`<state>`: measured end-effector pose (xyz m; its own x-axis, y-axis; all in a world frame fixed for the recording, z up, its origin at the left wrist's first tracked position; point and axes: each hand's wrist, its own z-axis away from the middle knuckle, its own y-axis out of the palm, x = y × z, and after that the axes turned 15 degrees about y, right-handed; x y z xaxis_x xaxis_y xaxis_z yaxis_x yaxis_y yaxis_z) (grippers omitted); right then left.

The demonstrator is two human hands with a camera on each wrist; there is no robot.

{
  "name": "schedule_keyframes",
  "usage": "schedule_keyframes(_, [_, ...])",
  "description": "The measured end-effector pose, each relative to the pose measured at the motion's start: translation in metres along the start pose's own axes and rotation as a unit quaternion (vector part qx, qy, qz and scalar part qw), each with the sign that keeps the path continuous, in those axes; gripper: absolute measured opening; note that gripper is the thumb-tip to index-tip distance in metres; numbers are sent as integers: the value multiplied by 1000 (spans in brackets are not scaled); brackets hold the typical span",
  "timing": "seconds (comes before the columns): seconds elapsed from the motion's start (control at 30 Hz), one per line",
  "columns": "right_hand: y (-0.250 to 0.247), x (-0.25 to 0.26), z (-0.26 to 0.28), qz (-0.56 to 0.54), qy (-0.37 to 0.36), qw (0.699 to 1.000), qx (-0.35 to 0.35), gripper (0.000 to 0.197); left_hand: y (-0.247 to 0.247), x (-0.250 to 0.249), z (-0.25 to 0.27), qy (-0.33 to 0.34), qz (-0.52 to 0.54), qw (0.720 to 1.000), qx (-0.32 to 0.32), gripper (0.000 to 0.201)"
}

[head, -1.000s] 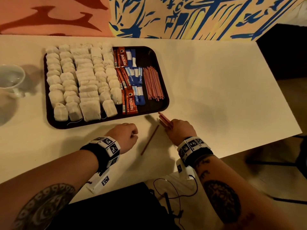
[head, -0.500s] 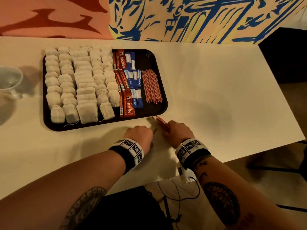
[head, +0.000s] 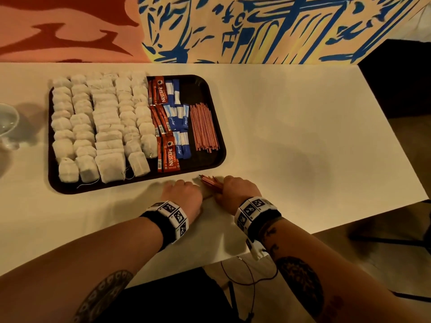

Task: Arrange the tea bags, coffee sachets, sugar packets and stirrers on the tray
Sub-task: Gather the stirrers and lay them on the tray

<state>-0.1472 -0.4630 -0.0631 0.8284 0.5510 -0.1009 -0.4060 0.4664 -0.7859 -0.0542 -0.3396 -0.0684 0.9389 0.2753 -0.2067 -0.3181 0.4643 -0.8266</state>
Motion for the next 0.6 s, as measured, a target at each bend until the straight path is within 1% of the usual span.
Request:
schedule_keyframes(0.13, [-1, -9, -1, -39, -9, 999, 3, 33, 7, 2, 1, 19, -35, 999, 11, 38])
schedule_keyframes(0.23, [0, -20, -3, -88, -1, 996, 0, 24, 8, 5, 6, 35, -33, 999, -2, 38])
schedule_keyframes(0.3, [-1, -27, -5, -139, 4, 990, -16, 17, 3, 9, 9, 42, 8, 999, -26, 35])
schedule_keyframes(0.37, [-5, -32, -8, -216, 3, 976, -34, 13, -4, 14, 13, 34, 102, 992, -64, 25])
schedule_keyframes(0.4, [-7, -33, -9, -268, 2, 963, -37, 12, -7, 17, 14, 21, 172, 981, -85, 19])
schedule_keyframes(0.43, [-10, -33, -10, -330, 4, 943, -33, 13, -9, 20, 13, 7, 254, 962, -104, 16])
schedule_keyframes(0.5, [-15, -26, -11, -454, 12, 891, -10, 18, -13, 23, 7, -19, 406, 901, -152, 13])
schedule_keyframes(0.53, [-16, -21, -9, -504, 15, 864, 11, 20, -17, 22, 3, -28, 454, 873, -176, 14])
schedule_keyframes(0.6, [-20, -5, -6, -592, 14, 803, 63, 18, -28, 17, -3, -40, 508, 833, -216, 17])
